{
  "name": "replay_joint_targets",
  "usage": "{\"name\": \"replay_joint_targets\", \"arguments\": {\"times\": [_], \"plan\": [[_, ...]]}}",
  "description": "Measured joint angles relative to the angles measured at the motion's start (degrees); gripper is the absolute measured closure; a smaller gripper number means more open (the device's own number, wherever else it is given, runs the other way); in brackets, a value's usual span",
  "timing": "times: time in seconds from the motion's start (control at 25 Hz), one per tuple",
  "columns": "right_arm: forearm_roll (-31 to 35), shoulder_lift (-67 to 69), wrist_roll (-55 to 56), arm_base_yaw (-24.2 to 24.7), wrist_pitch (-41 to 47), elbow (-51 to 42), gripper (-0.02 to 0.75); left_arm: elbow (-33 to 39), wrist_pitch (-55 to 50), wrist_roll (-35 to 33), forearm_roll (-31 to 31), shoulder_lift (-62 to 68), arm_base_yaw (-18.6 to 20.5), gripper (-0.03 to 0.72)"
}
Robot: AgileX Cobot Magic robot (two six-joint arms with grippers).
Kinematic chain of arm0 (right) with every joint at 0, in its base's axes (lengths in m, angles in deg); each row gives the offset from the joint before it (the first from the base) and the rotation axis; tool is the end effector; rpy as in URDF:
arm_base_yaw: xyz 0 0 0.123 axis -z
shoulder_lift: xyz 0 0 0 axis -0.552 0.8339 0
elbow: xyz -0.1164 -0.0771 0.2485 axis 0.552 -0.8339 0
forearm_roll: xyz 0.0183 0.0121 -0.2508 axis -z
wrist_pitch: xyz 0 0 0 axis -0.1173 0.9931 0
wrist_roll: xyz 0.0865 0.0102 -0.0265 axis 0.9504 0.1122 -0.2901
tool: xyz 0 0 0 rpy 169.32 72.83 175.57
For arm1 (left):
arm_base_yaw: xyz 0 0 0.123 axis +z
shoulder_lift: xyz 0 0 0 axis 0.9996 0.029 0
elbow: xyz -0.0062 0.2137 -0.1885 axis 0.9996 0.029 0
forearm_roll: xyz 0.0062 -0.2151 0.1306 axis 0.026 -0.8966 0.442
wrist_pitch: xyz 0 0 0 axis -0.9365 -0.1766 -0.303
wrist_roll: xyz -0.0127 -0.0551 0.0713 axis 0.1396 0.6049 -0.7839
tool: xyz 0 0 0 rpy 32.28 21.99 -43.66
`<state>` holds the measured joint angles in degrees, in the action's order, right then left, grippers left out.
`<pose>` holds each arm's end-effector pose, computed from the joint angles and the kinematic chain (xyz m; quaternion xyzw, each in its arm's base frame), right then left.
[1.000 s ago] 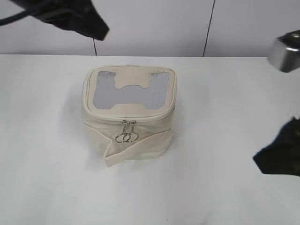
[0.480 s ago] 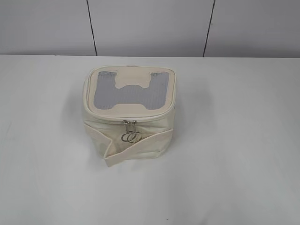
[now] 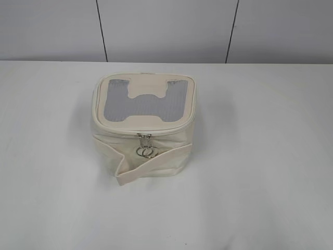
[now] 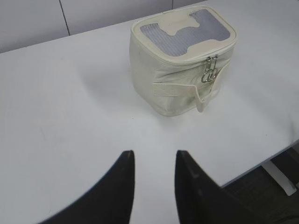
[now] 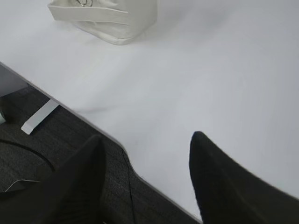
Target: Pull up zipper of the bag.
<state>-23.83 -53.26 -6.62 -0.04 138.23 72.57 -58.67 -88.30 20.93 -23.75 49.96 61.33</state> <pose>-0.0130 -0.0036 0.2799 -0.2752 0.8174 0.1563 0.4813 -0.0088 -0.0018 0.2878 0.2189 0.8171 -0.1460 0.5130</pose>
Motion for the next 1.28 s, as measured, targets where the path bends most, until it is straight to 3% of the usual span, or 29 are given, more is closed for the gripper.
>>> {"name": "replay_joint_targets", "arguments": {"times": [0.2, 0.64, 0.76, 1.0, 1.08, 1.28], "plan": [[0.0, 0.0, 0.0, 0.0, -4.5, -1.7, 0.285, 0.0, 0.1, 0.1, -0.1, 0.0, 0.0, 0.461], [0.1, 0.0, 0.1, 1.6, -4.9, -1.9, 0.285, 0.0, 0.1, 0.1, -0.1, 0.0, 0.8, 0.461], [0.1, 0.0, 0.1, 8.5, -4.9, -1.9, 0.285, 0.0, 0.1, 0.1, -0.1, -0.7, 6.3, 0.461], [0.2, 0.0, 0.1, 26.1, -5.0, -1.9, 0.285, 0.0, 0.1, 0.2, -0.1, -1.1, 23.3, 0.461], [0.2, 0.0, 0.1, 28.9, -5.1, -1.9, 0.285, 0.0, 0.1, 0.2, -0.1, -1.1, 25.1, 0.461], [0.2, 0.0, 0.1, 29.7, -5.1, -1.9, 0.285, 0.0, 0.1, 0.2, -0.1, -1.1, 25.2, 0.461]]}}
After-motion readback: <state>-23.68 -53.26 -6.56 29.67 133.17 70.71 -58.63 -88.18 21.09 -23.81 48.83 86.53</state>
